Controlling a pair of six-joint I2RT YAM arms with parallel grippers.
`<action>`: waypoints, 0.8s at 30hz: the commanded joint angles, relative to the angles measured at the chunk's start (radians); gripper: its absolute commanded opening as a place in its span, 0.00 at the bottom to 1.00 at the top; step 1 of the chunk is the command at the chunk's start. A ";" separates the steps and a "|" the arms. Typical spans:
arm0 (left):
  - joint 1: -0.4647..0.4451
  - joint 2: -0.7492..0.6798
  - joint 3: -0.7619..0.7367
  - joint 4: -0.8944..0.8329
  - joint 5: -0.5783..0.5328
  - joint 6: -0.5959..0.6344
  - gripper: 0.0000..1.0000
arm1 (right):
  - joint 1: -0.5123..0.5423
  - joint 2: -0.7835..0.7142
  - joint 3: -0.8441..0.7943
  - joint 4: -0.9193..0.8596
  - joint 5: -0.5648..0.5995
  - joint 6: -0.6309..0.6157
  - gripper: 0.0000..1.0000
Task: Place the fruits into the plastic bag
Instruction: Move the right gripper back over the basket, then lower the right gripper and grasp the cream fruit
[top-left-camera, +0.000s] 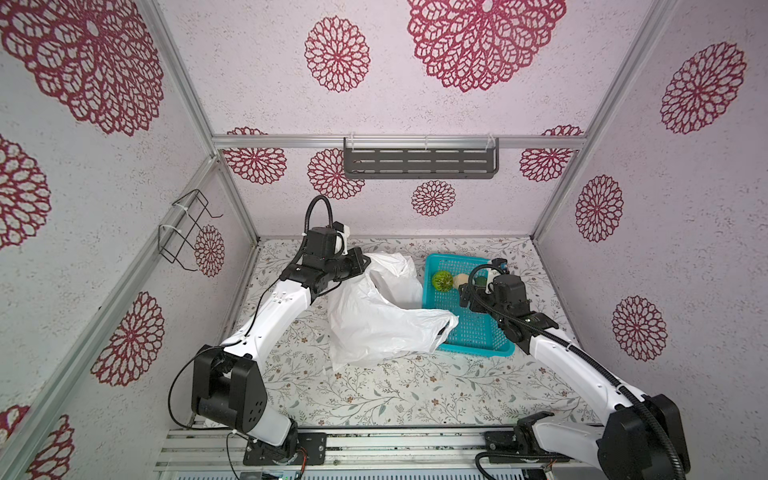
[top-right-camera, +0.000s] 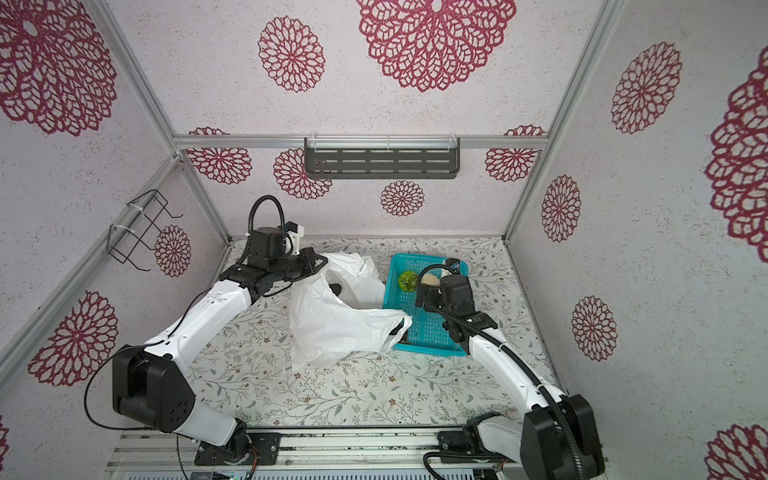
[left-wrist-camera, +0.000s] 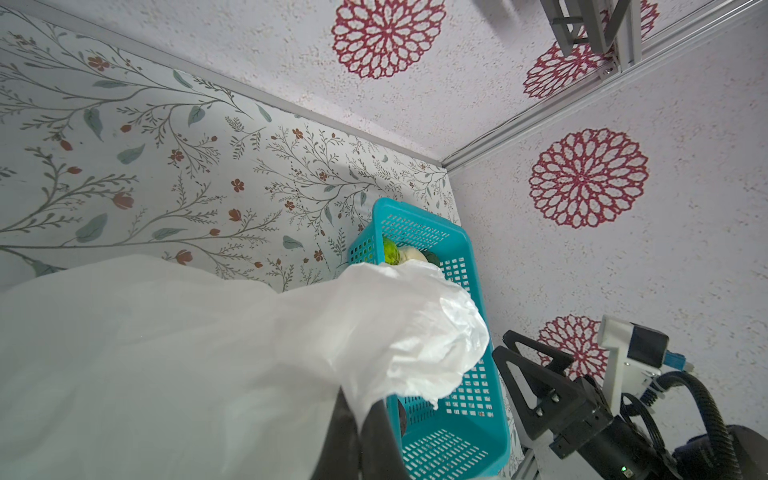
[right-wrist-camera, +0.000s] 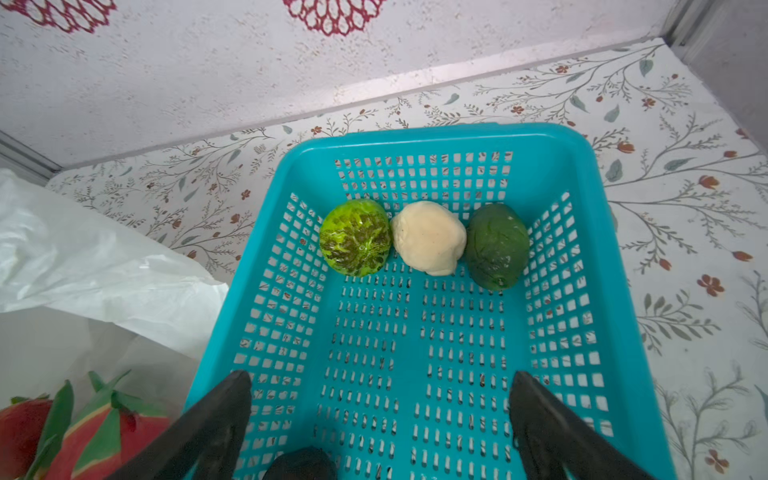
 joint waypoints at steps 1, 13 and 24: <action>0.000 -0.027 -0.013 0.012 -0.016 0.000 0.00 | -0.033 0.055 0.050 -0.013 0.021 0.077 0.98; 0.000 -0.033 -0.018 0.002 -0.023 0.013 0.00 | -0.081 0.443 0.352 -0.188 -0.091 0.133 0.98; 0.003 -0.032 -0.012 -0.009 -0.019 0.024 0.00 | -0.100 0.642 0.551 -0.234 -0.034 0.105 0.98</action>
